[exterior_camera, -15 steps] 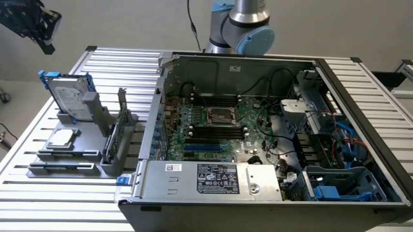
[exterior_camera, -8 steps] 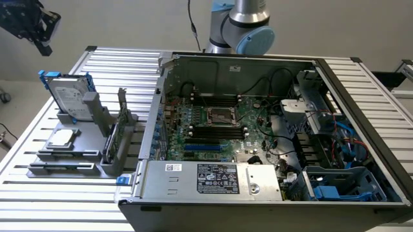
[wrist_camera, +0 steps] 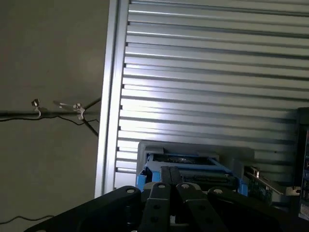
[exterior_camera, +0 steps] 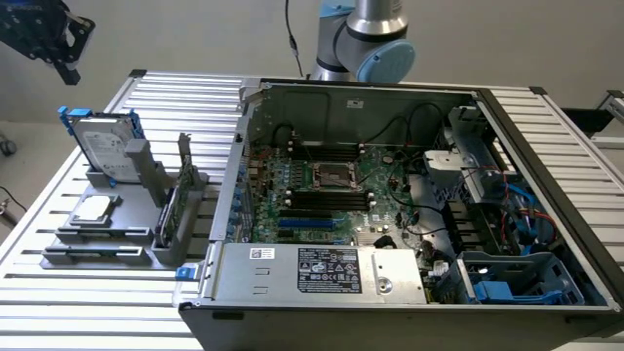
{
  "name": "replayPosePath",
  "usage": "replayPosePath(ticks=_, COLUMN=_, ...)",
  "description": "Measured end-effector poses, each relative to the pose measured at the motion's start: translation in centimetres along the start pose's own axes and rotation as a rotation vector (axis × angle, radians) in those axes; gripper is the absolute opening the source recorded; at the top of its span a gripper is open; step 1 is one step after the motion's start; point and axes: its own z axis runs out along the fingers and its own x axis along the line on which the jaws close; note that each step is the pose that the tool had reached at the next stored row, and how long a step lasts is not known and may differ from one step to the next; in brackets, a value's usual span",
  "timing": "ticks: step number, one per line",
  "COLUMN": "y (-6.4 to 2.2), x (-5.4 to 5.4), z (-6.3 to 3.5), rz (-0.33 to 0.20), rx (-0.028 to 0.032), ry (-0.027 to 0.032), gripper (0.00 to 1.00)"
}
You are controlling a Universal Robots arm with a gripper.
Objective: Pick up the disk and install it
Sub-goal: 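Reach for the disk, then pick up the disk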
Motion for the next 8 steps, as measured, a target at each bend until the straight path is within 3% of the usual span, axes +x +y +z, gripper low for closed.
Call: replayPosePath(ticks=8, y=0.0, x=-0.01, z=0.0, rz=-0.001, rx=0.0002, ry=0.0001, gripper=0.11)
